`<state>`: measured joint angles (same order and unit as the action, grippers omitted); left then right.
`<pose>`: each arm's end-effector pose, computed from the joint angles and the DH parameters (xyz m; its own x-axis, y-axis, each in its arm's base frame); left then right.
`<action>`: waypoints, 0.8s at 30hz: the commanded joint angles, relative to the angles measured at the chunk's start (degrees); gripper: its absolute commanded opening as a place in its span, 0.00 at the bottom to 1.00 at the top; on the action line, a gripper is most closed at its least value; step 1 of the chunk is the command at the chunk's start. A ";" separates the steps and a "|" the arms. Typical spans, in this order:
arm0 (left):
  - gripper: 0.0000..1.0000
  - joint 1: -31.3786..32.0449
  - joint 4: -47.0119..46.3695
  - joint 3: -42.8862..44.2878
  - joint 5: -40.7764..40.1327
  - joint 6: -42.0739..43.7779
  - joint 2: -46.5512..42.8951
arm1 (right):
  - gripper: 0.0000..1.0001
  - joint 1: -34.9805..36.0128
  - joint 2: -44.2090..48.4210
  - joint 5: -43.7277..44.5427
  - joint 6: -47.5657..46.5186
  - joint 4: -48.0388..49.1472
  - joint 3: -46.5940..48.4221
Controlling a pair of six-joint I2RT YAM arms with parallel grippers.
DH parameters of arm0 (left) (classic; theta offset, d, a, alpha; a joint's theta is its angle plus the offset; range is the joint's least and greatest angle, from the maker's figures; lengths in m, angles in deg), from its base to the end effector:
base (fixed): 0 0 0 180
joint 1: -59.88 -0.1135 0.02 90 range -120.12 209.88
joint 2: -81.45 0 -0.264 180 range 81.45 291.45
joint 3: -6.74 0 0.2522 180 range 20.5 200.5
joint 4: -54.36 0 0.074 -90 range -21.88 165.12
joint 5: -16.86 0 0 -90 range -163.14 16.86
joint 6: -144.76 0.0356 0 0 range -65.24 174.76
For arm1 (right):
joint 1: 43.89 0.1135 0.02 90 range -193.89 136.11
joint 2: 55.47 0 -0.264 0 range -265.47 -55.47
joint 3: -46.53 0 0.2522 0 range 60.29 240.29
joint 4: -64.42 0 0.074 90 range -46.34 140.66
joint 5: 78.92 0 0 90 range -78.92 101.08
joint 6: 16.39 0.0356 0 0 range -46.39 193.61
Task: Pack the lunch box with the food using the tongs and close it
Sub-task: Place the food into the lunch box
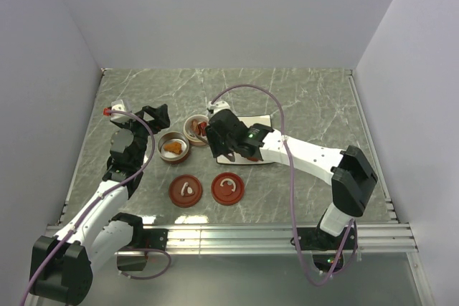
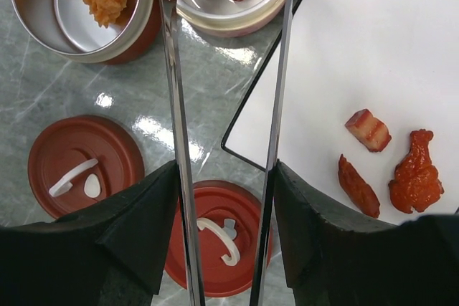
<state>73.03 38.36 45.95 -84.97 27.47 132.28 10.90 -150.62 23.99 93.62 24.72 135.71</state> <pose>0.2050 -0.0404 0.2757 0.0553 -0.4738 -0.8789 0.0551 0.8804 -0.4711 0.2201 0.2981 0.2724 -0.6293 -0.3132 -0.7113 -0.5226 0.8479 0.0889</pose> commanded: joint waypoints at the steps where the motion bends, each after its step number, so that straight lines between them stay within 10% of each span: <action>1: 0.99 -0.23 -2.94 -0.14 0.41 -0.31 -0.29 | 0.61 0.32 4.01 2.47 -0.67 1.41 1.66; 24: 0.99 -0.23 -2.94 0.12 0.59 -0.22 0.50 | 0.62 0.32 18.77 14.07 6.44 -4.82 -10.55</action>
<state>73.03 38.34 45.95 -84.97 27.49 132.71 10.88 -136.48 33.35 96.61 22.32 127.21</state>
